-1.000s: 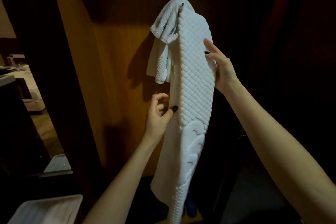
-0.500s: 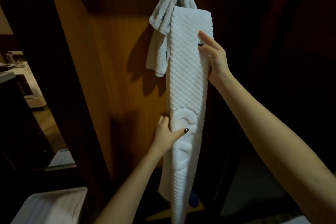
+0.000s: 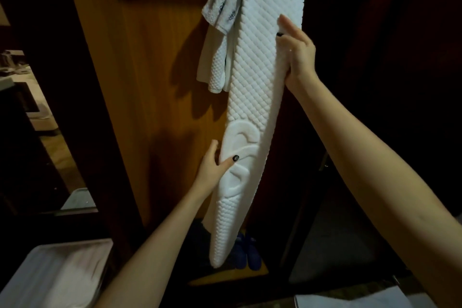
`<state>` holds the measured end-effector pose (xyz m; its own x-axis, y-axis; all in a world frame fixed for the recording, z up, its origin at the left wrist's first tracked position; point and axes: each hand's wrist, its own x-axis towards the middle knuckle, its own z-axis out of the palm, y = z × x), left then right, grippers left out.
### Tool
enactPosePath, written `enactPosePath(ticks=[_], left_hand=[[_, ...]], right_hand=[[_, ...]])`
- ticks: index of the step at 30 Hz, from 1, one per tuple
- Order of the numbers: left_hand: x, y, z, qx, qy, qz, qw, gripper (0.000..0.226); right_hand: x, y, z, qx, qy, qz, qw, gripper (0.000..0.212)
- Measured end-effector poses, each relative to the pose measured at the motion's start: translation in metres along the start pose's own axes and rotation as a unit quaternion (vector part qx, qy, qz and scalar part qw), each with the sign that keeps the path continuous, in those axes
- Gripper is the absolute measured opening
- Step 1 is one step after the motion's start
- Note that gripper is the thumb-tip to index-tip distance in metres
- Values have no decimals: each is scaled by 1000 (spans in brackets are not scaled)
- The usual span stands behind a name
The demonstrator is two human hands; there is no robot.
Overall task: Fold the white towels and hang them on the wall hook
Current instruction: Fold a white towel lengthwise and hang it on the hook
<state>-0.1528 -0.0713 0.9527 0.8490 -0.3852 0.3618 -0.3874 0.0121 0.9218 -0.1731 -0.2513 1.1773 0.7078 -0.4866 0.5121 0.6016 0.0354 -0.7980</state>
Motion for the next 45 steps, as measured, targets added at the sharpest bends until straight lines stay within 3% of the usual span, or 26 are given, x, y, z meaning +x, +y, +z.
enactPosePath(ticks=[1, 3, 7, 13, 15, 16, 17, 21, 25, 28, 31, 36, 39, 42, 45], left_hand=[[-2, -3, -2, -9, -5, -28, 1000, 35], [-9, -7, -6, -8, -15, -39, 999, 10], [-15, -3, 1, -8, -2, -19, 1000, 25], [-30, 6, 23, -2, 105, -32, 994, 54], [-33, 13, 28, 1, 127, 10, 992, 28], [-33, 18, 30, -26, 117, 32, 992, 9], [-33, 26, 31, -54, 105, 41, 992, 8], [-17, 57, 33, -166, 29, 37, 985, 16], [0, 82, 32, -185, -25, 110, 976, 34], [1, 82, 34, -221, -36, 100, 969, 15], [1, 80, 37, -232, -39, 80, 969, 3], [-3, 80, 42, -169, -68, 93, 979, 44], [-20, 61, 54, -104, 0, 137, 985, 66], [-27, 41, 59, -8, 106, 145, 984, 50], [-33, 29, 57, -7, 96, 141, 985, 20]], right_hand=[[4, -4, -3, 6, -5, -1, 1000, 46], [13, -12, -10, 14, -32, 1, 999, 46], [22, -16, -20, 15, -64, 4, 998, 49], [23, -13, -34, 47, -72, 27, 996, 48], [23, -12, -39, 74, -86, 41, 993, 43], [23, -12, -41, 90, -93, 49, 990, 42], [22, -12, -44, 104, -100, 58, 988, 41], [14, -7, -46, 142, -141, 94, 975, 44], [1, 4, -45, 229, -155, 164, 947, 45], [-8, 9, -50, 261, -148, 191, 935, 41], [-13, 10, -54, 239, -137, 200, 940, 43], [-16, 15, -60, 184, -110, 193, 958, 44], [-14, 14, -63, 140, -92, 173, 971, 39], [-13, 9, -61, 89, -92, 144, 981, 37], [-13, 5, -56, 42, -79, 118, 989, 36]])
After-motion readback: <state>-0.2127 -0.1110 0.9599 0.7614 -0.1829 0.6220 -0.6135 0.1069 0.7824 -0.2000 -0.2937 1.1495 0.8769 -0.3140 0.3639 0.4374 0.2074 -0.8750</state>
